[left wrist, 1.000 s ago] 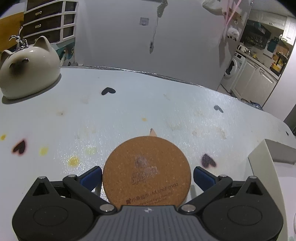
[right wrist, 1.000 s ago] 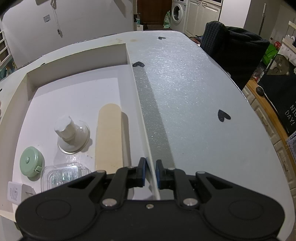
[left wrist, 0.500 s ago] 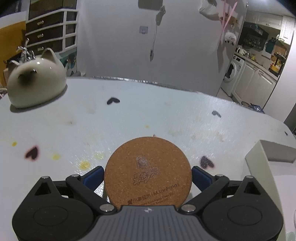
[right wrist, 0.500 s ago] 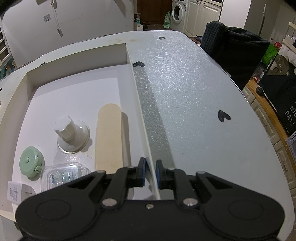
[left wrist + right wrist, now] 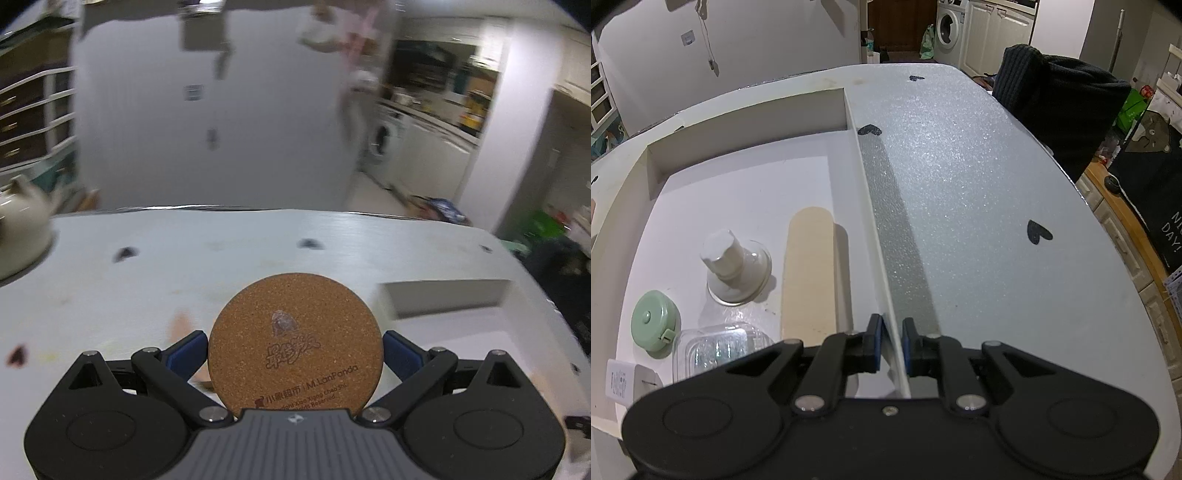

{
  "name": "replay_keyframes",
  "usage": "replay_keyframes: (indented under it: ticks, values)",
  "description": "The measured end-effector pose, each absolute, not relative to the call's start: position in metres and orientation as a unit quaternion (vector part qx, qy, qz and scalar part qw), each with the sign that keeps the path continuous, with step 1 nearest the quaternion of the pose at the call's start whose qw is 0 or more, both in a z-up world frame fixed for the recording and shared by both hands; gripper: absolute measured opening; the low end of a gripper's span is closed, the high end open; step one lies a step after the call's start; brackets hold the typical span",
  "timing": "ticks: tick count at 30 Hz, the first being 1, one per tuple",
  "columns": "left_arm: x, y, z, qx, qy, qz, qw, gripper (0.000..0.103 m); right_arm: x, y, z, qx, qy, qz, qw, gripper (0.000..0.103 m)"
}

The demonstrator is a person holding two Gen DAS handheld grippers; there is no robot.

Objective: Organize rigid objects
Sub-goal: 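Lift the cork coaster with the left gripper and carry it over the tray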

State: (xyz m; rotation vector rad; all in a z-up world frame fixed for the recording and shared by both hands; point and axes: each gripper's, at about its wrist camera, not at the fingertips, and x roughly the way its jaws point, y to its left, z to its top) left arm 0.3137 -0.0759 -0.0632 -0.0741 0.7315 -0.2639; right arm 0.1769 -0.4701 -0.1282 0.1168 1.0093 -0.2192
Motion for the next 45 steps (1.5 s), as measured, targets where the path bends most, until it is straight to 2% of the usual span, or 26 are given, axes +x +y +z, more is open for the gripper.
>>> replay_keyframes:
  ticks: [16,32,45]
  values:
    - [0.321,-0.226,-0.074,0.025,0.374,-0.288,0.881,0.099,0.186,-0.476,-0.126,0.07,0.499,-0.103,0.858,0.011]
    - [0.368,-0.318,-0.119,0.071,0.429,-0.343,0.832,0.099,0.189,-0.481,-0.126,0.086,0.508,-0.101,0.851,0.01]
    - [0.392,-0.369,-0.144,0.106,0.437,-0.345,0.824,0.099,0.183,-0.489,-0.128,0.123,0.492,-0.102,0.856,0.009]
